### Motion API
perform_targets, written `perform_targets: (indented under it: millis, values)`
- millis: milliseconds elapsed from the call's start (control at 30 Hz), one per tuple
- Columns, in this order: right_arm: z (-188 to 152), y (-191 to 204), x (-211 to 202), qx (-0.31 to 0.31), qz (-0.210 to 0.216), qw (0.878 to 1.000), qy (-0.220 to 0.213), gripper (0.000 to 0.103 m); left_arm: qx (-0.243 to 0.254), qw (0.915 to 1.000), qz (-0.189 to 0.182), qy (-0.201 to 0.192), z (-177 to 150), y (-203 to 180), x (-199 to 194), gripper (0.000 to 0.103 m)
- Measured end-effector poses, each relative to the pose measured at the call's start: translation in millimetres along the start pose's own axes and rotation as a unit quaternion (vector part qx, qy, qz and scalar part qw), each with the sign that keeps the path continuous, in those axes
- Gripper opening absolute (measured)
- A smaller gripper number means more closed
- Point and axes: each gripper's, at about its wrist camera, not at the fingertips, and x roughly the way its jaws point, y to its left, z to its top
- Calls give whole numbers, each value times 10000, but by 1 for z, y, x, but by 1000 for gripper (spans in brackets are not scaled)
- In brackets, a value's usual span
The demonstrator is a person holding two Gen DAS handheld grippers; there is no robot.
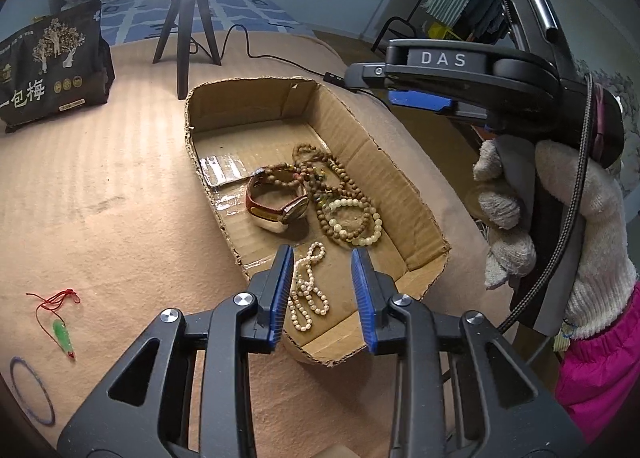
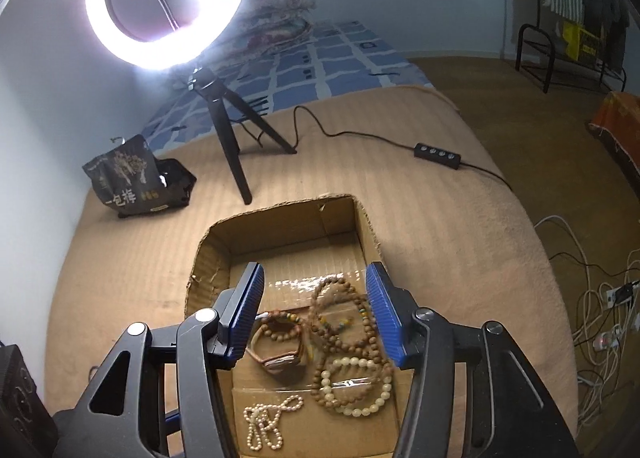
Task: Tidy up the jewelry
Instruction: 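Open the left tool inside the box while the right tool releases the bead necklace, then move both tools back toward the blue bangle and the jade pendant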
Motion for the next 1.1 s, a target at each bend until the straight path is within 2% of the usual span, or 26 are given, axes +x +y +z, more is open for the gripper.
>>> perform_targets:
  millis: [233, 300, 533, 633, 700, 767, 833, 1100]
  values:
    - [-1, 4, -3, -45, -47, 10000, 7, 52, 30, 10000, 74, -25, -1, 1, -4, 31]
    - [-1, 5, -4, -79, -70, 9999, -7, 52, 32, 9999, 98, -35, -1, 2, -7, 39]
    - [-1, 12, -18, -140, -84, 9998, -121, 52, 75, 9997, 191, -136, -1, 5, -21, 40]
    - [-2, 18, -24, -217, -96, 9996, -148, 53, 152, 9992, 308, -185, -3, 7, -29, 47]
    - [-3, 22, -27, -257, -88, 9995, -164, 56, 186, 9988, 397, -231, -4, 10, -34, 53]
    - [-4, 26, -31, -304, -119, 9992, -222, 67, 217, 9983, 479, -270, -6, 13, -41, 57]
    - [-6, 32, -35, -375, -179, 9987, -301, 70, 252, 9975, 585, -303, -8, 18, -46, 62]
    - [-13, 55, -41, -539, -106, 9979, -349, 70, 306, 9938, 1028, -306, -21, 45, -66, 65]
